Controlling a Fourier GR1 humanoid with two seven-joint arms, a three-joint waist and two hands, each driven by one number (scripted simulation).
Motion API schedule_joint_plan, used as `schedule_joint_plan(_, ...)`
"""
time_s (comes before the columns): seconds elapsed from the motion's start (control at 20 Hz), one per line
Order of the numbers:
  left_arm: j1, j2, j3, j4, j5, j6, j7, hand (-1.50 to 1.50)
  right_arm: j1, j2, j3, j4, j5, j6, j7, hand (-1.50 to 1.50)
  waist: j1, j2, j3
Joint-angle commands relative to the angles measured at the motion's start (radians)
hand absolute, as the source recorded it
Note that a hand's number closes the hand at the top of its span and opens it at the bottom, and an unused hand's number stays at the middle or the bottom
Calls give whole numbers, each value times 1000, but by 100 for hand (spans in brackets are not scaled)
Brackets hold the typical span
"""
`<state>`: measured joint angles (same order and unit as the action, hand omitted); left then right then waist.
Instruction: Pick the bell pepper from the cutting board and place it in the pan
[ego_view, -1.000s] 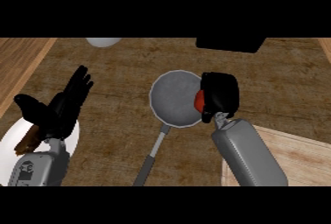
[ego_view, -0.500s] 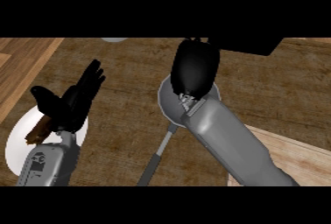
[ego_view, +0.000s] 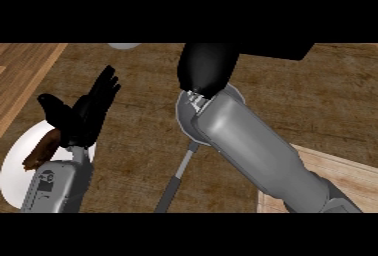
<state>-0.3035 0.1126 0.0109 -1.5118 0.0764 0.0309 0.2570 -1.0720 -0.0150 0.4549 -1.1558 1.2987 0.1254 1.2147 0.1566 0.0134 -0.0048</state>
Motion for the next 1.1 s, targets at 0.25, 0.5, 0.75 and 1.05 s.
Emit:
schedule_joint_plan(0.25,59,-9,28,-8,-7,37,-27,0,1,14,32,67,-7,-168,272,150,-76,-6,3)
schedule_joint_plan(0.5,105,33,53,-63,9,10,-27,0,98,14,43,112,-11,-305,198,150,-93,-7,5)
schedule_joint_plan(0.75,64,49,71,-47,19,4,-11,0,168,14,47,174,-54,-456,114,150,-97,0,5)
schedule_joint_plan(1.05,48,16,57,-19,-12,46,-24,0,175,14,32,349,-96,-545,48,150,-101,4,5)
